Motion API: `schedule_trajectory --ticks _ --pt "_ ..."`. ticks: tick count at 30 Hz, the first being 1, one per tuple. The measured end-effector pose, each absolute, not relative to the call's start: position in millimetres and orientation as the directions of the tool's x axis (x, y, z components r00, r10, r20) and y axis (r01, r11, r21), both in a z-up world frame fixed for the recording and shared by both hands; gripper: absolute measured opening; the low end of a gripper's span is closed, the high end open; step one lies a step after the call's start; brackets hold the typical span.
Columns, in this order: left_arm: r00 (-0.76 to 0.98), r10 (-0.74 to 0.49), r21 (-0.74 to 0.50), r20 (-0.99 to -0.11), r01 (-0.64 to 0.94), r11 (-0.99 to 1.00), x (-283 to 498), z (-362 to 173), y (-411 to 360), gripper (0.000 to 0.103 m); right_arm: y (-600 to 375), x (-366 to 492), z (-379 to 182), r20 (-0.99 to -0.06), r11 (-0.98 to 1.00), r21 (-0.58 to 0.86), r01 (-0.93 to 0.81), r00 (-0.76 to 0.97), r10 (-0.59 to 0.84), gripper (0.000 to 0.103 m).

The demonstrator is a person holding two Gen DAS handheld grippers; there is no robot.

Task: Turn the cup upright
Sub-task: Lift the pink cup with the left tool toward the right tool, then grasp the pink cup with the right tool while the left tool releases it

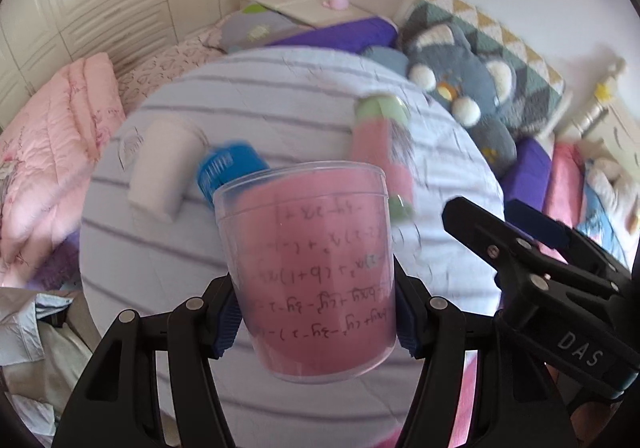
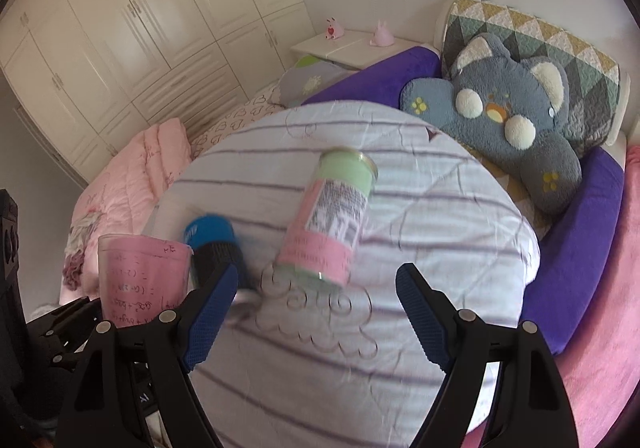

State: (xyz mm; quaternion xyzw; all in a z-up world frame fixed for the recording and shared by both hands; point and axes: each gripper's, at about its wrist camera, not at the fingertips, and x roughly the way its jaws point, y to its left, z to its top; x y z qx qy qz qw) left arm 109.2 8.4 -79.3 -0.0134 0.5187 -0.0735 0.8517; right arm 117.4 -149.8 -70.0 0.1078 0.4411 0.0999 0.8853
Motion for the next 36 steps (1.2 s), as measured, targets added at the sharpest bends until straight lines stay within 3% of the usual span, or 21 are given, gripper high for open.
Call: schedule_trajectory --ticks 19,26,36 --pt "0.372 -0.100 -0.036 -0.923 0.177 0.984 66 -133 -19 0.065 -153 74 -125 -0.830 0.924 0.379 -0.060 0.421 0.367 0.083" --pt "0.399 -0.097 -0.027 -0.912 0.179 0.984 61 -134 -10 0.087 -148 76 -132 -0.827 0.903 0.425 -0.059 0.380 0.414 0.083" --pt "0.396 -0.138 -0.055 -0.908 0.215 0.975 39 -127 13 0.088 -139 78 -142 -0.793 0.829 0.559 -0.023 0.278 0.542 0.083"
